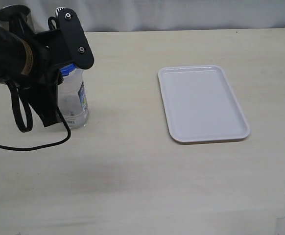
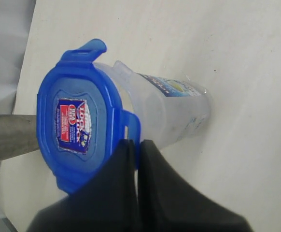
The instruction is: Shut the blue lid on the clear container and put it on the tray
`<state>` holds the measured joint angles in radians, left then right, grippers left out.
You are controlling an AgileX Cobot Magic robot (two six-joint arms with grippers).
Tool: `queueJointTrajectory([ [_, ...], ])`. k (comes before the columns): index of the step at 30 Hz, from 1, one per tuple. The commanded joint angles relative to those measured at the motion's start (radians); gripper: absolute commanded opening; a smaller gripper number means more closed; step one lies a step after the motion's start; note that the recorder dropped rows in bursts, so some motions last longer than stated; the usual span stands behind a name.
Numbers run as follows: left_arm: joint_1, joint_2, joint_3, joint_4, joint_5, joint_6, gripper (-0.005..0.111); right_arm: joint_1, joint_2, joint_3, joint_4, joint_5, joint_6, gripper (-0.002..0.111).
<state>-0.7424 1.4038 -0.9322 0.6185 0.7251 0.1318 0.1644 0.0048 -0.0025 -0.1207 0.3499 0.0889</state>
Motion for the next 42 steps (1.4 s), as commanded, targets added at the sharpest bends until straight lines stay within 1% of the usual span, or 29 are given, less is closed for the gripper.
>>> queueJointTrajectory([
  [1, -0.002, -0.004, 0.0, -0.013, 0.003, 0.0, 0.0, 0.002, -0.005, 0.002, 0.0, -0.004, -0.006, 0.004],
  [34, -0.002, -0.017, 0.0, -0.036, 0.0, 0.006, 0.0, 0.002, -0.005, 0.002, 0.0, -0.004, -0.006, 0.004],
  [36, -0.002, -0.017, 0.0, -0.036, 0.0, 0.006, 0.006, 0.002, -0.005, 0.002, 0.0, -0.004, -0.006, 0.004],
  [40, -0.002, -0.017, 0.0, -0.036, 0.002, 0.006, 0.027, 0.002, -0.005, 0.002, 0.0, -0.004, -0.006, 0.004],
  [42, -0.002, -0.017, 0.0, -0.036, 0.008, 0.006, 0.036, 0.002, -0.005, 0.002, 0.0, -0.004, -0.006, 0.004],
])
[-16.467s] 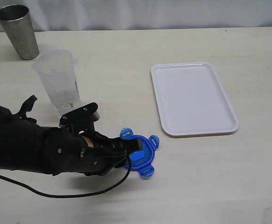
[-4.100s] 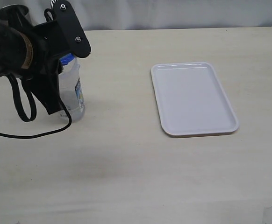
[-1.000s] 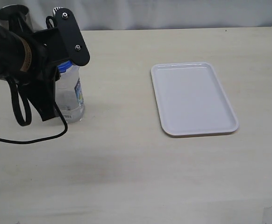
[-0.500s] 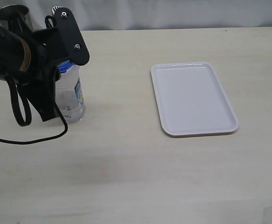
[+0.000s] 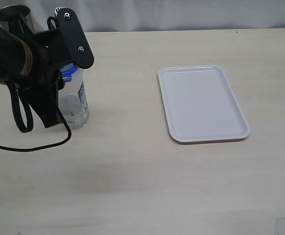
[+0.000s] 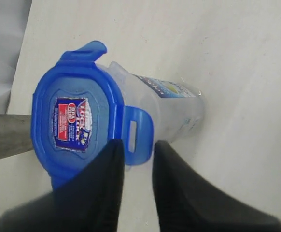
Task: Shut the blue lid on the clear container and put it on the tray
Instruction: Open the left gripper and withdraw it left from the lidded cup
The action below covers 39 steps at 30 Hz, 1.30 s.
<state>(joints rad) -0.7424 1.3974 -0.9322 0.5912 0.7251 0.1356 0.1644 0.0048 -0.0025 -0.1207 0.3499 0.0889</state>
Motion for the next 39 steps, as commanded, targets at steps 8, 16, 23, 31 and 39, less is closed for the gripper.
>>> queueJointTrajectory([
  [8, -0.002, -0.01, 0.0, -0.012, 0.023, 0.002, 0.053, 0.002, -0.005, 0.002, 0.0, -0.004, -0.006, 0.004],
  [16, -0.002, -0.038, 0.0, -0.025, 0.108, 0.002, 0.064, 0.002, -0.005, 0.002, 0.0, -0.004, -0.006, 0.004],
  [23, -0.002, -0.213, -0.002, -0.025, 0.164, -0.027, 0.063, 0.002, -0.005, 0.002, 0.0, -0.004, -0.006, 0.004],
  [31, 0.093, -0.378, 0.0, 0.121, 0.134, -0.34, 0.012, 0.002, -0.005, 0.002, 0.0, -0.004, -0.006, 0.004],
  [39, 0.283, -0.487, 0.147, 0.149, -0.476, -0.553, 0.0, 0.002, -0.005, 0.002, 0.0, -0.004, -0.006, 0.004],
])
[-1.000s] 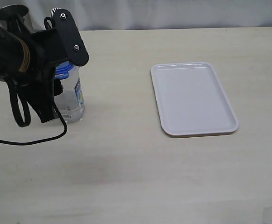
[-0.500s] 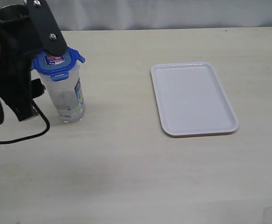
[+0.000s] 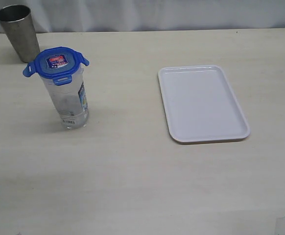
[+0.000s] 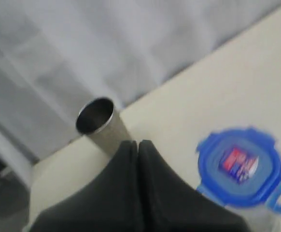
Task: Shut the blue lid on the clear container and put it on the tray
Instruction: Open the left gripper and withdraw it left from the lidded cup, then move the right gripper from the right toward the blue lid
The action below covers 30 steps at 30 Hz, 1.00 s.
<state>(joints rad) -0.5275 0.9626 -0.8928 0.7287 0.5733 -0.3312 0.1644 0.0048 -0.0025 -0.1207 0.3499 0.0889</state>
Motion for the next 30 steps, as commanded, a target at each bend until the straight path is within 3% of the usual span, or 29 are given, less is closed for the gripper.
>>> queueJointTrajectory([
  [1, 0.091, -0.06, 0.147, 0.011, -0.408, -0.096, 0.0, 0.002, -0.005, 0.002, 0.0, -0.004, -0.006, 0.004],
  [8, 0.315, -0.022, 0.351, -0.082, -0.912, -0.123, 0.0, 0.002, -0.005, 0.002, -0.083, -0.004, -0.006, 0.004],
  [17, 0.576, 0.175, 0.487, -0.09, -1.365, -0.107, 0.0, 0.002, -0.005, 0.002, -0.1, -0.012, -0.006, 0.004],
  [24, 0.712, 0.351, 0.535, 0.087, -1.656, -0.112, 0.0, 0.002, -0.005, 0.002, -0.101, -0.401, 0.006, 0.004],
  [27, 0.712, 0.416, 0.541, 0.206, -1.705, -0.087, 0.0, 0.002, -0.005, 0.002, 0.027, -0.617, 0.044, 0.004],
  [30, 0.712, 0.484, 0.541, 0.205, -1.759, -0.059, 0.0, 0.002, -0.005, 0.002, 0.138, -0.83, 0.207, 0.004],
])
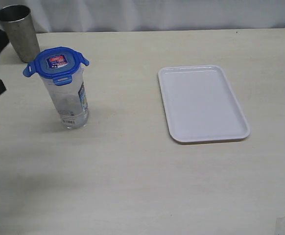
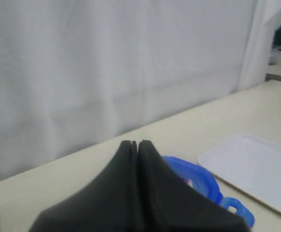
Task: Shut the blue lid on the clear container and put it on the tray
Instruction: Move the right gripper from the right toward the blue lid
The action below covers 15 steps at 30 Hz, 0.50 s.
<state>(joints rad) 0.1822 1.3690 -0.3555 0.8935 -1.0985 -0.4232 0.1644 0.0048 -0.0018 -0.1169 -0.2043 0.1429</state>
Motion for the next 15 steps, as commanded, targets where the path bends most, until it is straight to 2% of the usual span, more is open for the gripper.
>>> queueJointTrajectory([
  [1, 0.002, 0.091, 0.004, 0.034, -0.103, 0.042, 0.0, 0.002, -0.005, 0.002, 0.139, -0.316, 0.174, 0.004],
  [7, 0.002, 0.109, 0.004, 0.056, -0.088, 0.059, 0.0, 0.002, -0.005, 0.002, 0.092, -0.519, 0.161, 0.004],
  [13, 0.002, 0.109, 0.02, 0.129, -0.003, -0.002, 0.0, 0.002, -0.005, 0.002, 0.117, -0.853, 0.161, 0.004],
  [15, 0.002, 0.109, 0.051, 0.097, -0.008, 0.02, 0.0, 0.002, -0.005, 0.002, 0.152, -0.877, 0.171, 0.004],
])
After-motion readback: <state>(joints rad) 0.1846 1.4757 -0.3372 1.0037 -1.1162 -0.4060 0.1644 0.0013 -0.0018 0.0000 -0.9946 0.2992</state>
